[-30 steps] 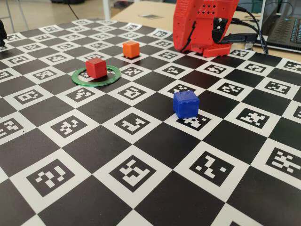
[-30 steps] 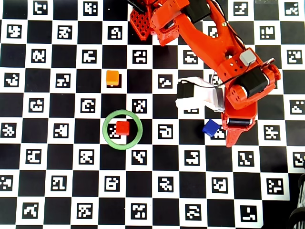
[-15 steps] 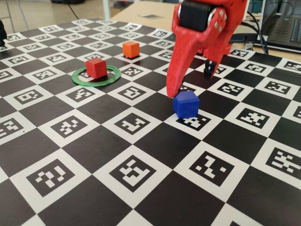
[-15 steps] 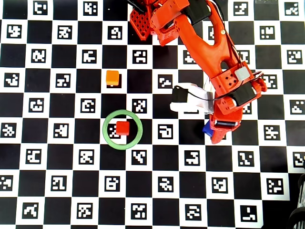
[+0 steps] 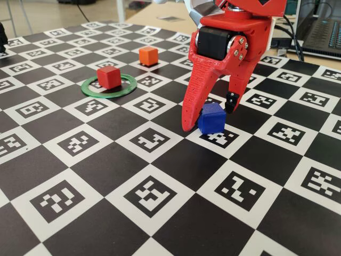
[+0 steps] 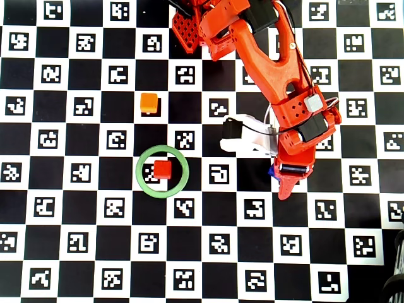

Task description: Grab the red cube then put it in the green circle then put the blue cube on top and finally the orange cube on top

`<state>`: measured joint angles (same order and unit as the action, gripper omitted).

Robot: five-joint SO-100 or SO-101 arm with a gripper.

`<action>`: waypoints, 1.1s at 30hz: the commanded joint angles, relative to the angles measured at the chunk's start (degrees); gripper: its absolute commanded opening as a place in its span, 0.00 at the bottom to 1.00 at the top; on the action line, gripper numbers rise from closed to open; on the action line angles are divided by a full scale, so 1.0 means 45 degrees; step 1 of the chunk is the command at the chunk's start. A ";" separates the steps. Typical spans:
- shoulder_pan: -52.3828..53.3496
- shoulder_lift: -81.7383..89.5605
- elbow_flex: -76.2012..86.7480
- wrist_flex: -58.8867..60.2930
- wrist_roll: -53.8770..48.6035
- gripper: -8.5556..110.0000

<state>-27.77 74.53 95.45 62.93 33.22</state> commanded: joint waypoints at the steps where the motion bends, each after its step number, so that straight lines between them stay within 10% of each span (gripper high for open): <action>1: 0.0312 0.1074 -0.0117 -0.0156 -0.0059 0.46; 33: -0.0137 -0.0410 -0.0527 -0.0137 0.3594 0.51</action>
<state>-27.25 71.37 95.45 61.52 47.64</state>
